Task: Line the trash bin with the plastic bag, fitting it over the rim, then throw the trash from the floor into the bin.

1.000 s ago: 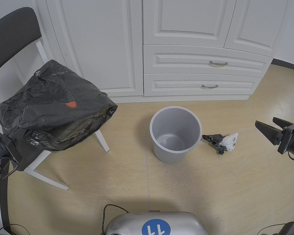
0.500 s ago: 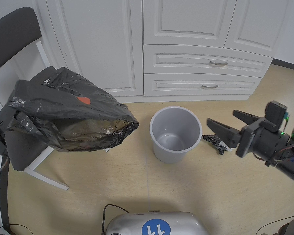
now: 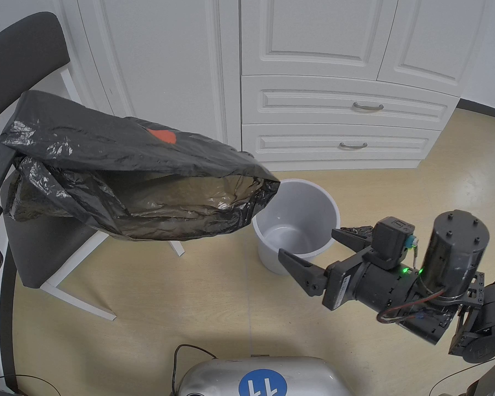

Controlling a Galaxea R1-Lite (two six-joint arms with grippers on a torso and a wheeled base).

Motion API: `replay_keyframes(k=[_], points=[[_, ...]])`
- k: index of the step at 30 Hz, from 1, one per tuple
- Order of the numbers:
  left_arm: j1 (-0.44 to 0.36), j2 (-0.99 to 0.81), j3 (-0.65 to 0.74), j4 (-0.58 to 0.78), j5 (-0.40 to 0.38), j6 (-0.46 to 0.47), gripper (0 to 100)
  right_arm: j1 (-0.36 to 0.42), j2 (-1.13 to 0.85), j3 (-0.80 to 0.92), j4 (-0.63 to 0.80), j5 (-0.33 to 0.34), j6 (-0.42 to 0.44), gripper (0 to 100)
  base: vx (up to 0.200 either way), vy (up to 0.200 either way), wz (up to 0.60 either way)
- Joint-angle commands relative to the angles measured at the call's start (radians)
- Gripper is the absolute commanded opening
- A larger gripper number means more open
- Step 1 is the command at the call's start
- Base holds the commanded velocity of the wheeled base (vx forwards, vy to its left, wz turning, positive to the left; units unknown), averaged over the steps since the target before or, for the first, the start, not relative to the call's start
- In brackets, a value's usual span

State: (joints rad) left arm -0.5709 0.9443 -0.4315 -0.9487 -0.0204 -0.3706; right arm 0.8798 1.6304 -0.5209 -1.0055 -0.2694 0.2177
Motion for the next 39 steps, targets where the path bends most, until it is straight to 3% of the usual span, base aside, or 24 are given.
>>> replay_keyframes(k=[1,4,13,28,39], points=[[-0.007,-0.002,0.0,-0.001,-0.001,0.001,0,0.01,0.094,-0.045,-0.002,-0.031,0.029,100,0.0,0.0,0.0],[-0.009,-0.007,0.002,-0.002,-0.001,0.002,0,0.005,0.112,-0.087,-0.002,-0.076,0.071,100,0.0,0.0,0.0],[-0.024,-0.01,0.002,-0.01,-0.003,0.007,0,-0.045,0.109,-0.169,0.008,-0.111,0.118,100,0.0,0.0,0.0],[-0.035,-0.044,-0.009,-0.018,-0.007,0.009,0,-0.068,0.223,-0.214,0.002,-0.113,0.17,100,0.0,0.0,0.0],[-0.043,-0.045,-0.009,-0.018,-0.007,0.006,0,-0.074,0.253,-0.265,-0.084,-0.09,0.315,100,0.0,0.0,0.0]])
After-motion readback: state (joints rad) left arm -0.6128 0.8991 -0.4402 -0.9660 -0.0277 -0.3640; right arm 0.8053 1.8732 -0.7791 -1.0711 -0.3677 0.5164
